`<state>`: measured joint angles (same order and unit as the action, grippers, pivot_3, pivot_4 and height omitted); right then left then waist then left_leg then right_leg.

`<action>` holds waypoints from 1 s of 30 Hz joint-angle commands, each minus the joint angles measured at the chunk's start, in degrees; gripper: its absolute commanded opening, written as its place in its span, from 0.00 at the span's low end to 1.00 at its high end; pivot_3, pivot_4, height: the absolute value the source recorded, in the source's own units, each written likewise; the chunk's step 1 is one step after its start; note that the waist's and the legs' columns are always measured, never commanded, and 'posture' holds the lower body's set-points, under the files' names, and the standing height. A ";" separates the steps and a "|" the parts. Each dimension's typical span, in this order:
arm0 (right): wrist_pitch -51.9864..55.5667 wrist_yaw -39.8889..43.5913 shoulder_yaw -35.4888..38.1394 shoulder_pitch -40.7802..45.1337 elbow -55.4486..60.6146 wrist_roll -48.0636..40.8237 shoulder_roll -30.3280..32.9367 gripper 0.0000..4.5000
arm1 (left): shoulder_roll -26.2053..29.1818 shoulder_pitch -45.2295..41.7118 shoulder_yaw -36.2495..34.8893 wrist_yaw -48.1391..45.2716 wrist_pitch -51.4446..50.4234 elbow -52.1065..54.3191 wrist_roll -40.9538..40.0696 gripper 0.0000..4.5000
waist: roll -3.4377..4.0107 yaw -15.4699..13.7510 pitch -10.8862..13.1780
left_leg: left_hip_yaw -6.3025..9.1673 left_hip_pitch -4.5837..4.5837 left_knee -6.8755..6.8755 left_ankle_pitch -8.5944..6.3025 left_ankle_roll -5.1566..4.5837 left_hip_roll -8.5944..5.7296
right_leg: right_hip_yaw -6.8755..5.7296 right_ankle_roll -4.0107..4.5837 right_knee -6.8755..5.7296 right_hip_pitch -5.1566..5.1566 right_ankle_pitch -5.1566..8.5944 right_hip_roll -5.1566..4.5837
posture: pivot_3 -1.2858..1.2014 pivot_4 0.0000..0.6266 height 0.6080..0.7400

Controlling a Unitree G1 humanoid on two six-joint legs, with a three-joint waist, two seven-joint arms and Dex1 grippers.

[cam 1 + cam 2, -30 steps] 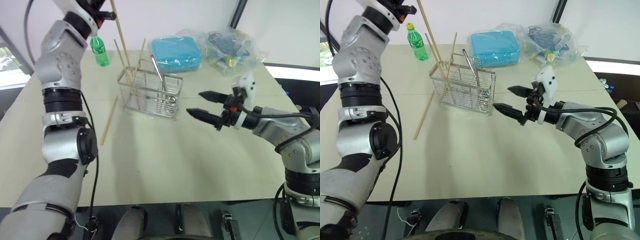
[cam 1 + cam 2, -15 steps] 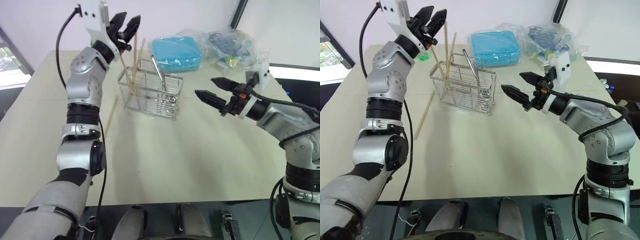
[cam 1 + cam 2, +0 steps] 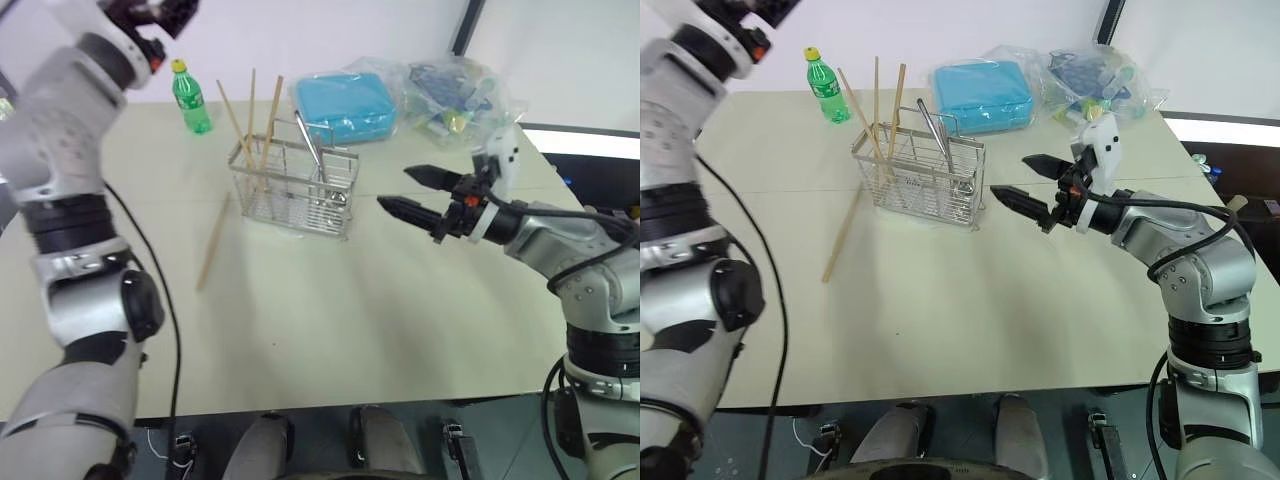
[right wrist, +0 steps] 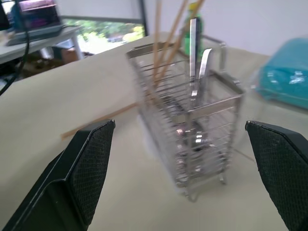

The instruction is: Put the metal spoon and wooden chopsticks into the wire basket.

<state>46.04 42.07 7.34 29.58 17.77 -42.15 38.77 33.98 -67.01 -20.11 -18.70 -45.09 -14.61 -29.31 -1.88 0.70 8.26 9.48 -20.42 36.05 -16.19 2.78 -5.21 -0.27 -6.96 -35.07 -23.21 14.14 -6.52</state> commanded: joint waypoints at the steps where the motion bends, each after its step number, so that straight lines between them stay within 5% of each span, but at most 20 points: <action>1: -0.55 7.15 -1.17 -1.47 4.71 -3.04 2.23 1.00 | 4.94 -1.49 2.39 1.28 -10.82 -2.10 1.73 0.98 | 0.01 -0.05 0.01 | 0.00 0.01 0.00 0.00 0.00 -0.01 | 0.00 0.00 0.00 0.02 0.00 0.01 | 0.52 0.24 0.88; 11: -0.81 13.65 -5.04 -4.73 7.78 -3.76 3.84 1.00 | 6.19 5.25 12.47 -0.33 -28.45 -5.81 5.47 0.98 | 0.02 -0.04 0.03 | 0.09 0.01 0.05 -0.17 -0.29 -0.02 | 0.01 -0.03 -0.01 0.02 0.02 0.02 | 0.52 0.24 0.88; 30: 0.48 6.51 -3.48 -8.31 12.57 -6.77 1.52 1.00 | -4.88 4.88 22.47 -6.67 -14.70 -27.85 16.33 0.98 | 0.01 -1.36 0.02 | -0.02 -0.05 0.08 -0.01 -0.01 -0.02 | 0.05 -0.02 0.00 -0.02 0.01 -0.12 | 0.52 0.24 0.88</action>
<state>46.74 49.14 2.38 21.13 28.00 -47.48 40.78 28.84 -60.46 1.72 -24.54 -61.73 -41.46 -14.24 -1.87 -0.65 8.28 9.46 -20.46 36.13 -16.20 2.77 -5.23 -0.23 -6.98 -35.07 -23.23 14.15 -6.64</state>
